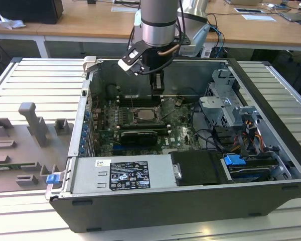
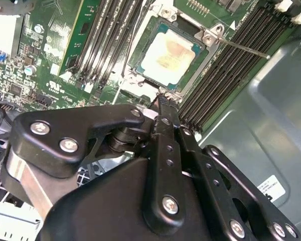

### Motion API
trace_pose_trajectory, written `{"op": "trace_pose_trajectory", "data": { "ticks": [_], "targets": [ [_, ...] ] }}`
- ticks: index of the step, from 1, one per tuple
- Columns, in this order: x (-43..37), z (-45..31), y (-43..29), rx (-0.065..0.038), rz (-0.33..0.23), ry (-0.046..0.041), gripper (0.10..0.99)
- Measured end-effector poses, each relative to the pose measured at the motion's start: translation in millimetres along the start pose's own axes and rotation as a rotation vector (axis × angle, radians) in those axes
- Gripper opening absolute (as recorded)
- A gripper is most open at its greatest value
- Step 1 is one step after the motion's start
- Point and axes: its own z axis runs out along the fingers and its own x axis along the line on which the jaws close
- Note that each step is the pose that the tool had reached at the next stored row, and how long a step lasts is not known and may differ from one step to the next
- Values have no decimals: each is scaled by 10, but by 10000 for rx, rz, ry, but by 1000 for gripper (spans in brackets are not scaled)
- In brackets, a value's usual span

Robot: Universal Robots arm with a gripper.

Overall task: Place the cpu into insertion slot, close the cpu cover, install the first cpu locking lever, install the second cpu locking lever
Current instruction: 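Close the cpu cover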

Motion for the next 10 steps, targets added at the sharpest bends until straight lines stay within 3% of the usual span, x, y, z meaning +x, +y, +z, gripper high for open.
{"op": "trace_pose_trajectory", "data": {
  "ticks": [10],
  "targets": [
    [7,5,88,0,0,0,106]
  ]
}}
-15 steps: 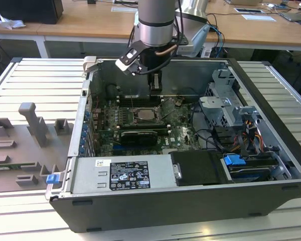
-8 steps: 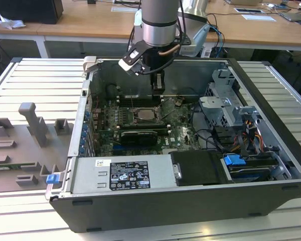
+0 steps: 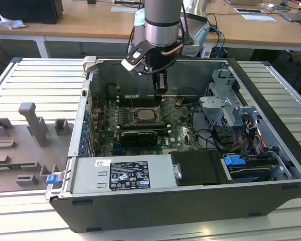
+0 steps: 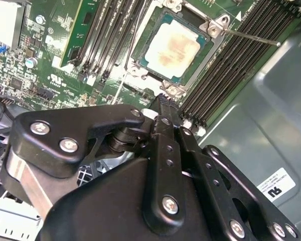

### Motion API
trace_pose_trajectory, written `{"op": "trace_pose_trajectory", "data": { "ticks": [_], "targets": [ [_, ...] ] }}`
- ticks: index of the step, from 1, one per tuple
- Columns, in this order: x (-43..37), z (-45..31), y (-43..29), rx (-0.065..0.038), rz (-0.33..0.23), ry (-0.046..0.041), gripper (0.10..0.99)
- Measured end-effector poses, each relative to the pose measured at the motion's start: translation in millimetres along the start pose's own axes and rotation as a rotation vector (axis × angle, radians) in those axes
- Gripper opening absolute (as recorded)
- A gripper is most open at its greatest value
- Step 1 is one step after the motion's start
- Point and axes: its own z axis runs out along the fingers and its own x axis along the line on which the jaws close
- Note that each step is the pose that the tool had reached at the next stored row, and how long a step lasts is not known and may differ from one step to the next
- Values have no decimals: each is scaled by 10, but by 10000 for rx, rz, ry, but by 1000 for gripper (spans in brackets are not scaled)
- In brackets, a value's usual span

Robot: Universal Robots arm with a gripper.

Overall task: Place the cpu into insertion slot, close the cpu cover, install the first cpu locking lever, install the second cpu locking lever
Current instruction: 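Close the cpu cover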

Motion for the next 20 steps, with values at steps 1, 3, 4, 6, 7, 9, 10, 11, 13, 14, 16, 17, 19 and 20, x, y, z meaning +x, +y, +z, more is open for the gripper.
{"op": "trace_pose_trajectory", "data": {
  "ticks": [1,3,4,6,7,9,10,11,13,14,16,17,19,20],
  "targets": [
    [1,0,6,0,0,0,106],
    [3,1,23,0,0,0,106],
    [3,2,29,0,1,0,106],
    [6,3,54,0,0,0,106],
    [7,4,60,0,1,0,106],
    [9,5,77,0,0,0,106],
    [10,5,91,0,0,0,106],
    [11,6,99,0,0,0,106],
    [15,7,122,0,0,0,106],
    [16,8,131,0,1,0,106],
    [20,9,158,0,1,0,106],
    [21,11,180,0,1,1,106],
    [23,13,211,0,0,0,106],
    [23,14,239,0,0,0,106]
  ]
}}
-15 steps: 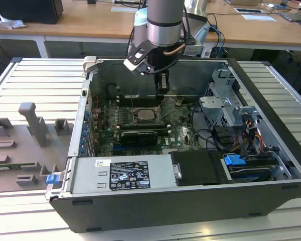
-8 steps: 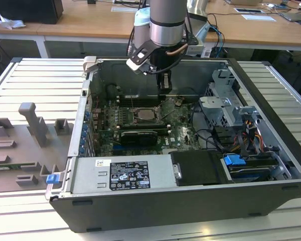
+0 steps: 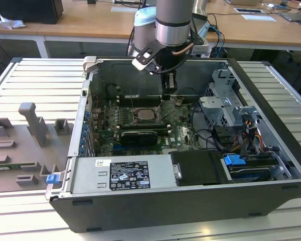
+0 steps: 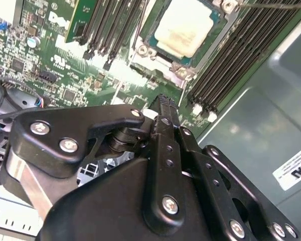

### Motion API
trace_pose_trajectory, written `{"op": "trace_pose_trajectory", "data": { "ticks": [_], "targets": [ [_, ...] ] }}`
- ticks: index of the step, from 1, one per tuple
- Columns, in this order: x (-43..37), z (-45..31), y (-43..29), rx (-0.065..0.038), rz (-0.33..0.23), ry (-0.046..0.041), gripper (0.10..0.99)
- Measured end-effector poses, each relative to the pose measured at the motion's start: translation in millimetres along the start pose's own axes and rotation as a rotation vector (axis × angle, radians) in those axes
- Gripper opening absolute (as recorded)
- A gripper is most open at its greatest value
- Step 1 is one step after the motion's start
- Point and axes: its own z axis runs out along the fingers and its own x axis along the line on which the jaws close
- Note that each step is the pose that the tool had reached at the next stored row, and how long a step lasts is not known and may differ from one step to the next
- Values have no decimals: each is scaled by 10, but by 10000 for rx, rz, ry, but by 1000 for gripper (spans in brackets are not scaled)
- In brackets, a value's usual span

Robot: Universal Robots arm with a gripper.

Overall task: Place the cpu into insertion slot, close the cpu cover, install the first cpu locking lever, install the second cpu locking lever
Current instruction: 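Close the cpu cover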

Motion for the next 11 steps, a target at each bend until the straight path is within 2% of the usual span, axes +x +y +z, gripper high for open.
{"op": "trace_pose_trajectory", "data": {
  "ticks": [5,6,11],
  "targets": [
    [1,5,68,2,0,0,106],
    [1,10,105,13,1,1,106],
    [-21,22,191,126,0,-2,106]
  ]
}}
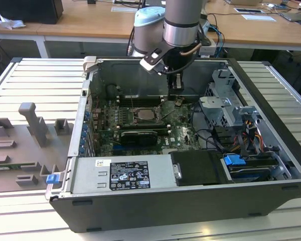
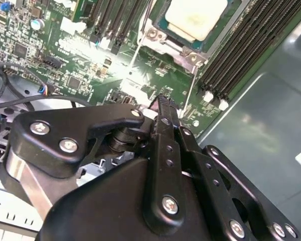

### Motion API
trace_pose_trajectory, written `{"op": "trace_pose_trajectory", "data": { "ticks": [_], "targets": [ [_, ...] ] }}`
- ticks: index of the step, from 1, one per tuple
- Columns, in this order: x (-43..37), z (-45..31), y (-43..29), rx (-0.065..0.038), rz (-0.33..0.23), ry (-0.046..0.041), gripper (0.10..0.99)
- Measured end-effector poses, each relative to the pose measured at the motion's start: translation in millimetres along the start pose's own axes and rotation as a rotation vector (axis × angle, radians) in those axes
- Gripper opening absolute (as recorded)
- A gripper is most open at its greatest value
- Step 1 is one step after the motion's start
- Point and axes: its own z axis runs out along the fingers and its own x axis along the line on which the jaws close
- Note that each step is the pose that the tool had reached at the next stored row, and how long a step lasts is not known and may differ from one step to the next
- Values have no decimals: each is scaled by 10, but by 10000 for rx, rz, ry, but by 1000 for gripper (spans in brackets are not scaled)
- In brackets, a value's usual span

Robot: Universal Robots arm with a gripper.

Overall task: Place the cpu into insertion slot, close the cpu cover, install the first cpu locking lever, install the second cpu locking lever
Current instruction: 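Close the cpu cover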

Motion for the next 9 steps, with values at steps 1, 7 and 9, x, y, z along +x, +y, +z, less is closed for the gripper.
{"op": "trace_pose_trajectory", "data": {
  "ticks": [1,7,9],
  "targets": [
    [-14,2,11,21,0,0,106],
    [-63,20,121,86,-129,19,106],
    [-63,30,157,90,-319,24,106]
  ]
}}
